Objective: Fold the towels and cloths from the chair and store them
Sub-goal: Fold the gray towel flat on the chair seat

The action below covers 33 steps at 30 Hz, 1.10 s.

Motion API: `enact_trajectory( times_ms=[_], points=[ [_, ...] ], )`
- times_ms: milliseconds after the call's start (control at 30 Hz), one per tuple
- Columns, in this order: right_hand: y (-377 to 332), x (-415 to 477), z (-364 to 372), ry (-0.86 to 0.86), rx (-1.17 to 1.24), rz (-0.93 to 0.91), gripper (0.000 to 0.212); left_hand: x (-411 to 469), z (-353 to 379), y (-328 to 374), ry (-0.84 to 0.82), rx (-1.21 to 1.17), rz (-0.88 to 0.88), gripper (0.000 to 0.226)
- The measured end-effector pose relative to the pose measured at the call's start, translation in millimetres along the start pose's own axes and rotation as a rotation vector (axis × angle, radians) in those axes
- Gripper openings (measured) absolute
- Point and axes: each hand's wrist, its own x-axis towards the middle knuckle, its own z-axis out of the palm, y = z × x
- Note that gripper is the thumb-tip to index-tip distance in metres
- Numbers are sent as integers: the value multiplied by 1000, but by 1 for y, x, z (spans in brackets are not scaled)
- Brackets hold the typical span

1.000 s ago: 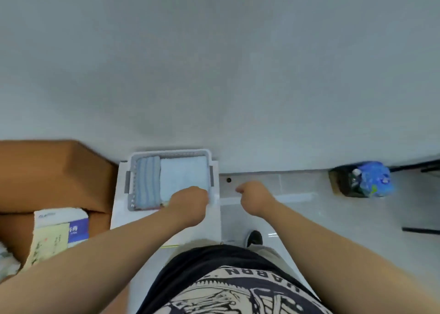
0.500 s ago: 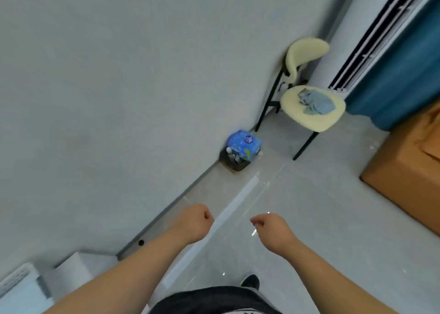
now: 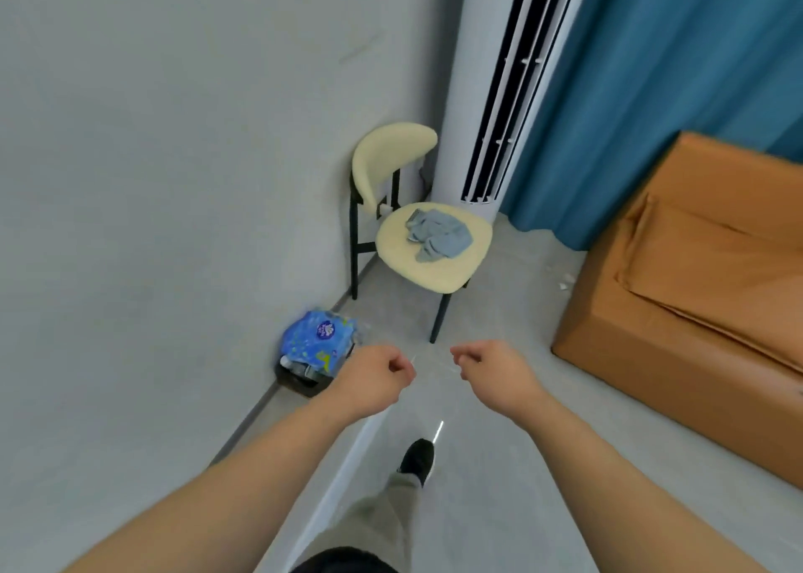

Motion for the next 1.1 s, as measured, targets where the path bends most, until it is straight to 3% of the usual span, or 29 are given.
enact_trajectory(
  times_ms=[400,700,900,1100],
  points=[
    [41,210,-212,3,-116,27,36,271,23,188,-37,-94,-56,14],
    [101,366,-332,-69,-171,-93,37,410,78,286,88,-214,-134,12],
    [110,453,-395,-215,-219,-211,35,455,91,313,225,-320,-300,11],
    [100,545,-394,-384,-248,-303,35,498,84,300,327,-425,-484,11]
  ],
)
